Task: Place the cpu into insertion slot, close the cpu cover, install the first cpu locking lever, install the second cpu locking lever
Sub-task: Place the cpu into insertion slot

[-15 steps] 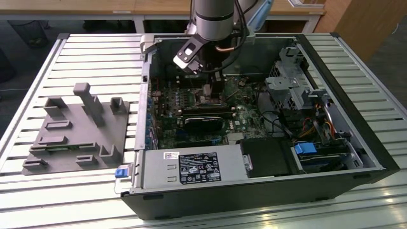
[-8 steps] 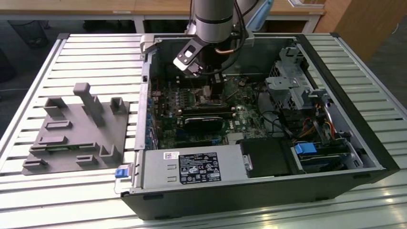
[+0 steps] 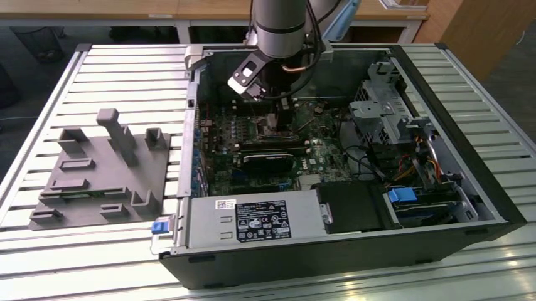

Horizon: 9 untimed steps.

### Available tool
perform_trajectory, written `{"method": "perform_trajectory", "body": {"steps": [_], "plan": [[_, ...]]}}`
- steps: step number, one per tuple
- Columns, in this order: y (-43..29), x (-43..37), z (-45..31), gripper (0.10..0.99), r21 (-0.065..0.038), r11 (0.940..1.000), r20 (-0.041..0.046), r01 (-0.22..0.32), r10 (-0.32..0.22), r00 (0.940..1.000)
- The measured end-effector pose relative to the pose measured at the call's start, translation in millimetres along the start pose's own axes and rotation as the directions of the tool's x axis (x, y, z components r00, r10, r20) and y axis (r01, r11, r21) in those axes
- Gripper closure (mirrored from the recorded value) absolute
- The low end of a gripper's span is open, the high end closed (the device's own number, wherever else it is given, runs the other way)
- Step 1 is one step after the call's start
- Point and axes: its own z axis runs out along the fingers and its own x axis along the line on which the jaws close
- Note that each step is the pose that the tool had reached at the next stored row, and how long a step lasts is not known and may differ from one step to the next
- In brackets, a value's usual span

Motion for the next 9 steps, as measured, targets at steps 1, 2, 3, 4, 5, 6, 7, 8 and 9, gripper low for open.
{"method": "perform_trajectory", "body": {"steps": [1,2,3,4,5,6,7,8,9], "plan": [[-0.3,0.2,0.8,0.545,0.0,1.0,0.0001,0.0,0.0,1.0],[-0.7,0.4,1.8,0.545,0.0,1.0,0.0001,-0.001,0.001,1.0],[-1.0,0.8,2.8,0.545,0.0,1.0,0.0002,-0.002,0.002,1.0],[-1.2,1.2,3.6,0.545,0.0,1.0,0.0003,-0.003,0.003,1.0],[-1.3,1.5,4.6,0.545,0.0,1.0,0.0004,-0.003,0.003,1.0],[-1.4,1.9,5.5,0.545,0.0,1.0,0.0004,-0.003,0.003,1.0],[-1.6,2.3,6.4,0.545,0.0,1.0,0.0004,-0.003,0.003,1.0],[-1.8,2.9,7.4,0.545,0.0,1.0,0.0004,-0.003,0.003,1.0],[-2.0,3.4,8.5,0.545,0.0,1.0,0.0005,-0.003,0.003,1.0]]}}
